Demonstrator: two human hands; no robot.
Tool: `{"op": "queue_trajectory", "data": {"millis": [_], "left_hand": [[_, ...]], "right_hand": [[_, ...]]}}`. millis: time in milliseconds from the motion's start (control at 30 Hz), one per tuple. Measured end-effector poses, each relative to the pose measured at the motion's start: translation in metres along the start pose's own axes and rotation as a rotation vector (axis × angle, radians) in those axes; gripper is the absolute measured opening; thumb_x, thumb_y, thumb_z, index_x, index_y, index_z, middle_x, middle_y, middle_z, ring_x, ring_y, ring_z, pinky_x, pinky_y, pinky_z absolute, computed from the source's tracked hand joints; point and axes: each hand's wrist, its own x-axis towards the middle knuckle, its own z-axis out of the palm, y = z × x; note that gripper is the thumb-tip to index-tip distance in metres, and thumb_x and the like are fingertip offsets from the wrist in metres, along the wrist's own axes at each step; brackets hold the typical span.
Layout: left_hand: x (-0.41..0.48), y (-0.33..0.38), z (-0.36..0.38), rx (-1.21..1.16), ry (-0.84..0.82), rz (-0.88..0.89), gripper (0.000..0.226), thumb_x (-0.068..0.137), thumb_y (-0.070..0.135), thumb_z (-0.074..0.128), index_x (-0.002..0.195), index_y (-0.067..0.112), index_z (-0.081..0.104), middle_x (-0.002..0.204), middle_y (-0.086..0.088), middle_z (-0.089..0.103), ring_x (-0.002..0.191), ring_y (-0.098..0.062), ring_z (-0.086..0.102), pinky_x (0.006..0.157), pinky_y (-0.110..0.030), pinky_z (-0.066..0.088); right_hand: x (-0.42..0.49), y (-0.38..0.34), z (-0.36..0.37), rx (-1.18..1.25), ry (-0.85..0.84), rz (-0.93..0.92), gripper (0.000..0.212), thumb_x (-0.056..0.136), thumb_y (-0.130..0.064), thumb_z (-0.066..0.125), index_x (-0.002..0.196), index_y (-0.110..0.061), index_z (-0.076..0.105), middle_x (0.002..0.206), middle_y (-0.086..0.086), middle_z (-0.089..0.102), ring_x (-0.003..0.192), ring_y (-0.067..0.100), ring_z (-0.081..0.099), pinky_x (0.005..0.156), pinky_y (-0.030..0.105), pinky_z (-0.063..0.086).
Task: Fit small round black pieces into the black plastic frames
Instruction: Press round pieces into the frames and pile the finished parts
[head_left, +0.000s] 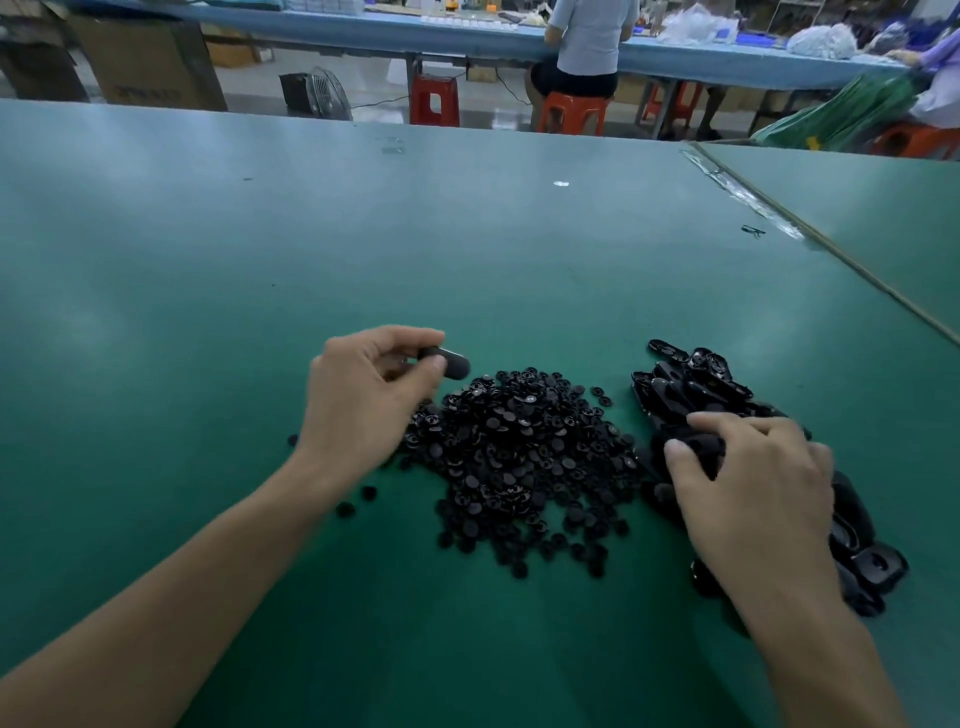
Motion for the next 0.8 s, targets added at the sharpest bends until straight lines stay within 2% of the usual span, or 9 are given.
{"op": "queue_trajectory", "data": {"millis": [200, 333, 433, 500, 567, 633, 667, 733, 800], "left_hand": [[0.036, -0.023, -0.038, 0.115, 0.151, -0.089, 0.027, 0.086, 0.007, 0.076, 0.091, 0.033, 0.072, 0.077, 0.005, 0.078, 0.071, -0.015, 0.075, 0.086, -0.041, 0.061], [0.042, -0.035, -0.045, 0.218, 0.180, -0.151, 0.026, 0.085, 0.010, 0.077, 0.083, 0.034, 0.069, 0.065, 0.012, 0.073, 0.060, -0.008, 0.071, 0.081, -0.033, 0.059], [0.044, -0.037, -0.043, 0.371, 0.187, -0.127, 0.024, 0.084, 0.015, 0.078, 0.077, 0.034, 0.067, 0.076, 0.014, 0.071, 0.065, 0.005, 0.064, 0.075, -0.019, 0.053], [0.043, -0.036, -0.039, 0.487, 0.177, -0.084, 0.015, 0.086, 0.017, 0.077, 0.092, 0.030, 0.071, 0.094, 0.004, 0.073, 0.066, 0.009, 0.058, 0.079, -0.014, 0.046], [0.040, -0.036, -0.035, 0.599, 0.178, -0.011, 0.030, 0.087, 0.020, 0.076, 0.117, 0.019, 0.070, 0.116, -0.004, 0.066, 0.063, 0.007, 0.054, 0.089, -0.014, 0.037], [0.035, -0.030, -0.031, 0.586, 0.180, 0.030, 0.038, 0.089, 0.023, 0.075, 0.126, 0.018, 0.066, 0.120, 0.000, 0.051, 0.066, 0.001, 0.054, 0.089, -0.016, 0.035], [0.032, -0.025, -0.028, 0.562, 0.186, 0.057, 0.032, 0.090, 0.024, 0.074, 0.121, 0.020, 0.067, 0.117, 0.003, 0.048, 0.067, -0.001, 0.054, 0.085, -0.015, 0.036], [0.025, -0.013, -0.020, 0.526, 0.185, 0.132, 0.012, 0.090, 0.023, 0.073, 0.100, 0.025, 0.069, 0.104, 0.007, 0.053, 0.061, 0.000, 0.055, 0.074, -0.006, 0.034], [0.014, 0.000, -0.008, 0.452, 0.137, 0.187, 0.013, 0.087, 0.020, 0.075, 0.085, 0.030, 0.066, 0.085, 0.015, 0.059, 0.060, 0.004, 0.055, 0.064, -0.003, 0.037]], "right_hand": [[0.000, -0.002, 0.001, -0.067, -0.030, 0.028, 0.024, 0.091, -0.028, 0.068, 0.115, -0.023, 0.071, 0.116, 0.011, 0.062, 0.111, 0.040, 0.047, 0.085, 0.043, 0.039], [0.001, -0.002, 0.000, -0.101, -0.044, 0.080, 0.037, 0.090, -0.034, 0.069, 0.125, -0.022, 0.067, 0.122, 0.014, 0.058, 0.113, 0.041, 0.046, 0.089, 0.045, 0.040], [0.000, -0.001, -0.001, -0.137, -0.072, 0.141, 0.049, 0.090, -0.045, 0.064, 0.133, -0.022, 0.060, 0.130, 0.014, 0.055, 0.121, 0.039, 0.041, 0.097, 0.048, 0.036], [0.000, -0.003, -0.001, -0.125, -0.077, 0.132, 0.048, 0.091, -0.046, 0.063, 0.133, -0.022, 0.060, 0.129, 0.012, 0.057, 0.122, 0.037, 0.041, 0.096, 0.048, 0.034], [0.000, -0.004, 0.000, -0.088, -0.049, 0.117, 0.045, 0.090, -0.042, 0.066, 0.130, -0.023, 0.061, 0.126, 0.011, 0.060, 0.120, 0.036, 0.042, 0.094, 0.047, 0.033], [0.000, -0.004, 0.001, -0.064, -0.012, 0.098, 0.041, 0.088, -0.038, 0.070, 0.125, -0.023, 0.062, 0.121, 0.009, 0.061, 0.118, 0.035, 0.044, 0.092, 0.047, 0.033], [0.000, -0.004, 0.002, -0.052, 0.005, 0.087, 0.038, 0.087, -0.036, 0.072, 0.121, -0.023, 0.062, 0.118, 0.009, 0.062, 0.117, 0.035, 0.045, 0.092, 0.047, 0.033], [0.001, -0.003, 0.002, -0.008, 0.037, 0.064, 0.032, 0.086, -0.031, 0.074, 0.114, -0.023, 0.063, 0.112, 0.006, 0.064, 0.114, 0.034, 0.048, 0.089, 0.045, 0.034], [0.002, -0.002, 0.002, 0.064, 0.067, 0.029, 0.023, 0.087, -0.025, 0.074, 0.108, -0.024, 0.064, 0.103, 0.002, 0.067, 0.108, 0.033, 0.052, 0.085, 0.040, 0.033]]}}
